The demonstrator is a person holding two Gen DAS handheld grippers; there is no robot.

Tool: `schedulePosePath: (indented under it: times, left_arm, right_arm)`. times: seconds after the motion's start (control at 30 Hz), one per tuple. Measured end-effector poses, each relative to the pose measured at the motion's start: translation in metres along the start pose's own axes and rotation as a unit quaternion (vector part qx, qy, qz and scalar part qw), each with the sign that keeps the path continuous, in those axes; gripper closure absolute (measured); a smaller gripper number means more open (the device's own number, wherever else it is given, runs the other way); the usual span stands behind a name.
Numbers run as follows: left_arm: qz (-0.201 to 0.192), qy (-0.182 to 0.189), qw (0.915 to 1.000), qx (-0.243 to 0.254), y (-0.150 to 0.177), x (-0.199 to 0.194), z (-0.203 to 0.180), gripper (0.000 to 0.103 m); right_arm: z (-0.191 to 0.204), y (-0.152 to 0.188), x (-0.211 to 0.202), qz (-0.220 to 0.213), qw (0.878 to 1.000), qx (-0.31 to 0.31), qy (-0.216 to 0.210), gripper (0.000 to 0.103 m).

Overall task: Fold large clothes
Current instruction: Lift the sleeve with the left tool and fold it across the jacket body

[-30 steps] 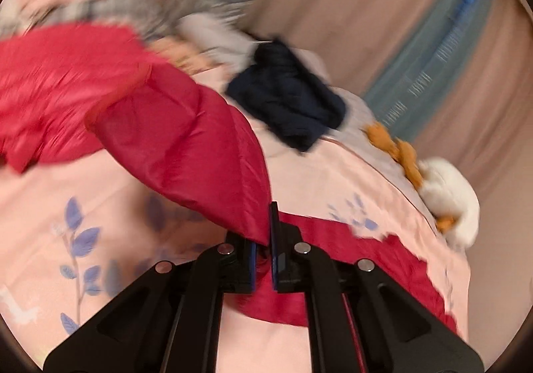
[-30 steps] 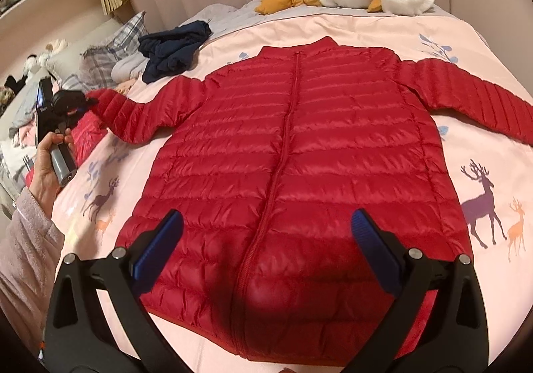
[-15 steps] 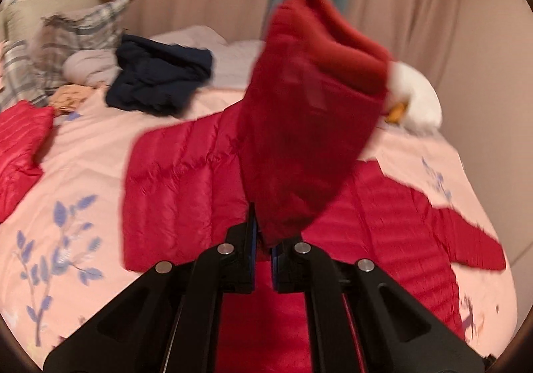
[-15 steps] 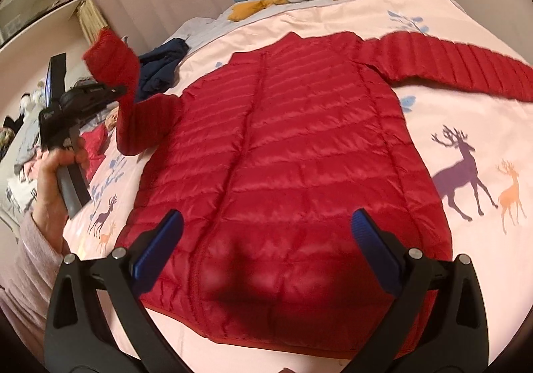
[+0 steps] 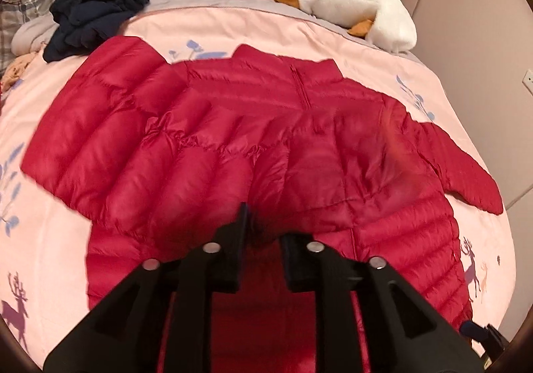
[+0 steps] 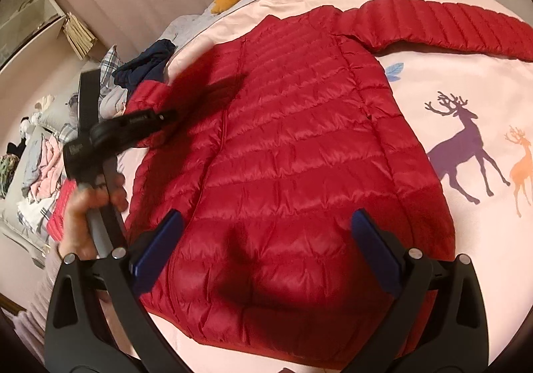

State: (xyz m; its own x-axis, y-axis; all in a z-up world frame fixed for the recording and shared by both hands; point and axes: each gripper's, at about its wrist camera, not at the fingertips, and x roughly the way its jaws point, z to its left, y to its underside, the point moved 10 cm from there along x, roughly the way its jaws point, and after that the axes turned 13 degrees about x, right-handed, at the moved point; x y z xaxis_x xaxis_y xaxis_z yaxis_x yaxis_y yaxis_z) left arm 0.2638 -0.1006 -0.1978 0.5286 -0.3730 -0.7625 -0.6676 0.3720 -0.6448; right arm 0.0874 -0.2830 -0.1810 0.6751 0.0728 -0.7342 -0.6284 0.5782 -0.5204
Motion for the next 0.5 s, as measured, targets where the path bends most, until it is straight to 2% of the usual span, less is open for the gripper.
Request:
schedulePosePath:
  times: [0.03,0.17,0.23,0.37,0.5]
  left_arm:
    - [0.001,0.002,1.0,-0.001,0.001,0.0,-0.001,0.07]
    - [-0.006,0.032,0.9992,-0.024,0.012,-0.013,0.006,0.052]
    - [-0.016,0.038,0.9983,-0.041,0.02,-0.025,0.012,0.038]
    - [-0.036,0.052,0.9941,-0.087,0.043,-0.053,0.038,0.038]
    - [-0.041,0.067,0.9856,-0.15,0.07,-0.069,0.074,0.038]
  right_arm:
    - [0.001,-0.003,0.002,0.004,1.0,0.003,-0.005,0.002]
    - [0.007,-0.018,0.02,0.023,0.999,0.014,-0.018,0.002]
    - [0.013,-0.027,0.033,0.043,0.998,0.021,-0.028,0.002]
    - [0.027,-0.054,0.063,0.057,0.997,0.04,-0.039,0.002]
    - [0.05,-0.082,0.1,0.067,0.996,0.045,-0.043,0.002]
